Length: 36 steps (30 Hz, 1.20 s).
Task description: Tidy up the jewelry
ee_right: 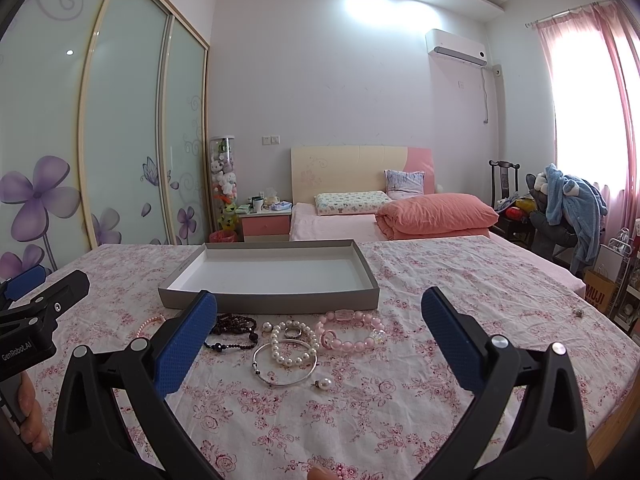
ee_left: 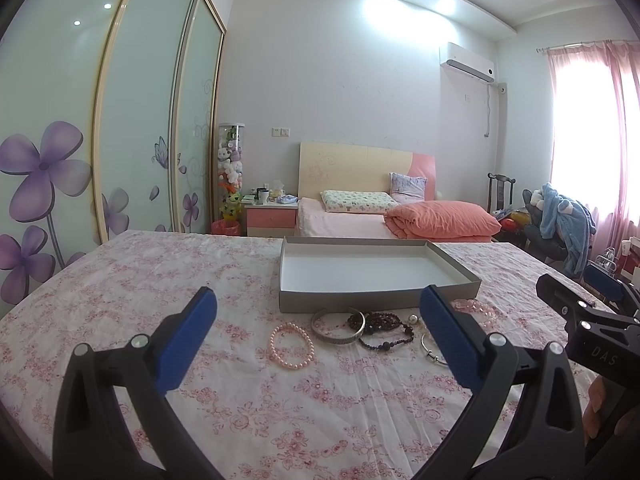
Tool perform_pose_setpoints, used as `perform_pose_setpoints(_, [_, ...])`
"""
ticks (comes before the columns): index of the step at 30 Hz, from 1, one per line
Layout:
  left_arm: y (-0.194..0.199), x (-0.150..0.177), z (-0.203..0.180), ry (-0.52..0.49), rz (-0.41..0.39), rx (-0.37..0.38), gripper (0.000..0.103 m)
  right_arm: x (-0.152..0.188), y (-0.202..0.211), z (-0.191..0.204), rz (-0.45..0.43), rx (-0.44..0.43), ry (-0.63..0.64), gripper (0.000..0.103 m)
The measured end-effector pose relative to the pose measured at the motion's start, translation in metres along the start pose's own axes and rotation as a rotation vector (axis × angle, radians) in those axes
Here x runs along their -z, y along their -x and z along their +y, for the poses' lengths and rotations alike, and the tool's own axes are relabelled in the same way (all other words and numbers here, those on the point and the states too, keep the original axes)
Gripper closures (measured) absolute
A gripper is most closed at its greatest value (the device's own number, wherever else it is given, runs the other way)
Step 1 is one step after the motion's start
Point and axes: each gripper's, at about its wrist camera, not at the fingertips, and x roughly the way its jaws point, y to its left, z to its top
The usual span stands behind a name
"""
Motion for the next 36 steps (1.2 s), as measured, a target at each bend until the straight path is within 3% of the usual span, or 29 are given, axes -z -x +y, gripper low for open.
perform_pose_setpoints(36, [-0.0027, -0.0007, -0.0024, 0.003, 0.005, 0.001, 0.004, 0.0012, -0.0011, -0.0005, 0.003, 0.000, 0.000, 0.002])
